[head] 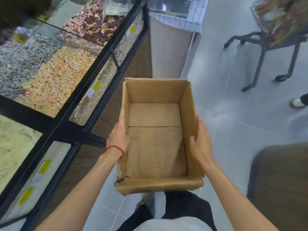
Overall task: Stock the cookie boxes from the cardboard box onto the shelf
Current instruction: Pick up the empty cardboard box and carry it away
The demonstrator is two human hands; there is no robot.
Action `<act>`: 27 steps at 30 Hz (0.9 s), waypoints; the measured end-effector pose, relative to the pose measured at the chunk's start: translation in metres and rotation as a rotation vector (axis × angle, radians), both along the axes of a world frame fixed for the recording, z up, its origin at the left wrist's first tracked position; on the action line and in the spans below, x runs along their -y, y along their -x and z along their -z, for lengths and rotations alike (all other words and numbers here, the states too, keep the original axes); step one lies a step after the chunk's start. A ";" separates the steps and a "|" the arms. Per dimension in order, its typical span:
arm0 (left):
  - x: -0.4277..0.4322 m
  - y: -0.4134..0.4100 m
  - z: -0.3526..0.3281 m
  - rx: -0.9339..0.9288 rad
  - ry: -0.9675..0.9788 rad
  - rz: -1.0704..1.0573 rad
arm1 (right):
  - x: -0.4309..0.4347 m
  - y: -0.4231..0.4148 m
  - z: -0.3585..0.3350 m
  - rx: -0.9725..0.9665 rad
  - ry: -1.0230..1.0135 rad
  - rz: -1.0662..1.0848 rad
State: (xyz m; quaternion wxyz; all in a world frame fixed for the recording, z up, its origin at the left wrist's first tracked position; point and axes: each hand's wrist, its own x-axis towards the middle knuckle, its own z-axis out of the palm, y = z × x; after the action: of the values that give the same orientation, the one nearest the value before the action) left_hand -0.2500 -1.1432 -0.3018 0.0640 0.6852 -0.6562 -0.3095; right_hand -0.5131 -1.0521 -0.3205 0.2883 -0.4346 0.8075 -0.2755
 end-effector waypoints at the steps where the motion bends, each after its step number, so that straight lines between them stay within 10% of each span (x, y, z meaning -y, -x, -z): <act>1: 0.020 0.009 0.003 0.007 -0.014 -0.002 | 0.017 0.009 0.003 0.006 -0.021 0.001; 12: 0.217 0.085 0.085 0.015 -0.073 0.039 | 0.189 0.063 0.085 0.044 -0.113 0.093; 27: 0.390 0.112 0.393 0.288 -0.003 0.258 | 0.333 0.064 0.388 0.058 -0.164 0.355</act>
State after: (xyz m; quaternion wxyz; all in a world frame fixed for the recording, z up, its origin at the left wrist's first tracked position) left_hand -0.3616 -1.5336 -0.6951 -0.0718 0.6328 -0.7404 -0.2150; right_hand -0.5776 -1.3847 -0.7088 0.2926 -0.2522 0.8827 -0.2675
